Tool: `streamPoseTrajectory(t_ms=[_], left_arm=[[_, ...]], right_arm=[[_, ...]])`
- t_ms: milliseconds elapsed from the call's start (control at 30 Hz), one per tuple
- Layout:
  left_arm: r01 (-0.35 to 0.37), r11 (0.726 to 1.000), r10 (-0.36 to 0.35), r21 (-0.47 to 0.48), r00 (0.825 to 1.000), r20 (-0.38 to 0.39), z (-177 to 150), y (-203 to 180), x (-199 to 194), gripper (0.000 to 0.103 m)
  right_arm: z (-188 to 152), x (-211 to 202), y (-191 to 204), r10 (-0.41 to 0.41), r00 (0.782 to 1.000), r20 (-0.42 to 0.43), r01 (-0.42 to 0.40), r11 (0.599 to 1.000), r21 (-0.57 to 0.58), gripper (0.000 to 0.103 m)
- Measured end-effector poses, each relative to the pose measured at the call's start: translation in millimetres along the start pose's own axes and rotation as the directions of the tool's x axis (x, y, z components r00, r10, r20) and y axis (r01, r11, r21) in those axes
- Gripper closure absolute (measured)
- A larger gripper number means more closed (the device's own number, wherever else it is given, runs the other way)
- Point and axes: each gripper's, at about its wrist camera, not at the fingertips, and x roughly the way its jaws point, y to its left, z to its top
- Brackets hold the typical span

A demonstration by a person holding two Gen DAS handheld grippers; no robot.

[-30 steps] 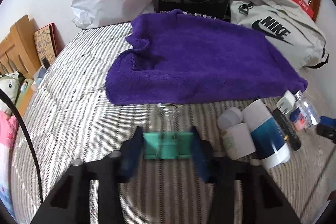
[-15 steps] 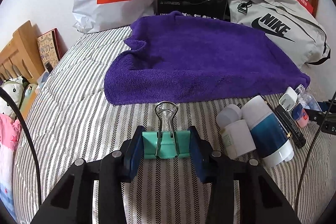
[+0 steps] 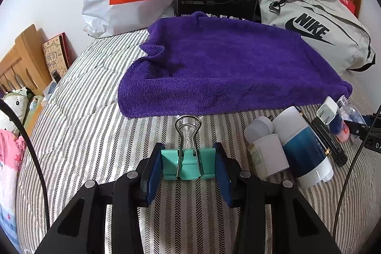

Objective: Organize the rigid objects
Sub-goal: 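Carry the binder clip and mint bottle onto the purple towel and release both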

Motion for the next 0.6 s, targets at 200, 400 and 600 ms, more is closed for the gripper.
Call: streamPoseTrajectory(t_ms=[200, 400, 600], left_arm=[[0.005, 1.000, -0.005, -0.007, 1.000, 0.009, -1, 1, -1, 0.063], [0.005, 1.000, -0.005, -0.008, 1.000, 0.010, -1, 1, -1, 0.063], [-0.002, 1.000, 0.002, -0.003, 1.000, 0.009, -1, -1, -1, 0.063]], right_arm=[[-7, -4, 0, -0.011, 0.998, 0.055, 0.010, 1.000, 0.026, 0.062], [-19, -8, 0, -0.019, 0.988, 0.155, 0.012, 0.999, 0.043, 0.062], [-20, -8, 1, -0.025, 0.986, 0.165, 0.017, 0.999, 0.046, 0.062]])
